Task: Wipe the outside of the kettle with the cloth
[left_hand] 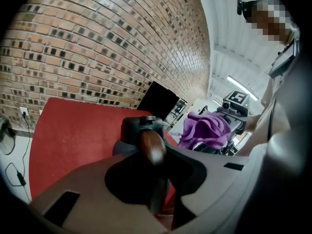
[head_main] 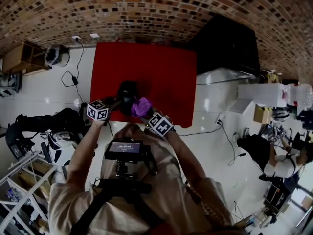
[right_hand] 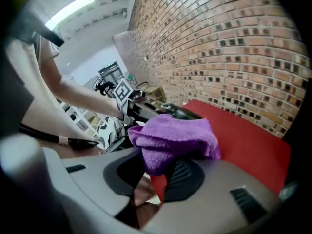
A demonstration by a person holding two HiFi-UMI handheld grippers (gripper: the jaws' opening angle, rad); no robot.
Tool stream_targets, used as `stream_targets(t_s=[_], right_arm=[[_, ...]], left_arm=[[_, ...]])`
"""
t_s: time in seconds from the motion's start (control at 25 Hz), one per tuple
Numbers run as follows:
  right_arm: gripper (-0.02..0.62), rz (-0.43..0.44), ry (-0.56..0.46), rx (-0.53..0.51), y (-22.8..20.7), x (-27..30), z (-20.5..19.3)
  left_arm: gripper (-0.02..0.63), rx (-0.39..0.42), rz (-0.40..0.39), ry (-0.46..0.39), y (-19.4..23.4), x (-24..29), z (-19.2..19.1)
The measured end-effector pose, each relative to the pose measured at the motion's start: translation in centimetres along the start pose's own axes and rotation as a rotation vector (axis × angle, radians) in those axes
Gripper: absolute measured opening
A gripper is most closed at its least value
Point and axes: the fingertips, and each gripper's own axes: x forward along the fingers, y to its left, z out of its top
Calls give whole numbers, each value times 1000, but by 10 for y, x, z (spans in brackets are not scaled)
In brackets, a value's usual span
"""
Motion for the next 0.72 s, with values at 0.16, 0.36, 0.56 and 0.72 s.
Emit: stream_targets(t_s=[0.16,0.36,0.56,0.72], right_arm=[[106,128,56,-6,37,31,34],[106,145,77,72,25,36,52],[104,6,29,114,-31,-17,40],[104,-42,-24,123,-72,-30,44]], left_arm=[[89,96,2,12,-24,-5,28],[89,202,-62,-23,-56,-22,66],[89,257,-139,-116,-92,-56,102],[91,296,-169,-143,-119,-72,122]])
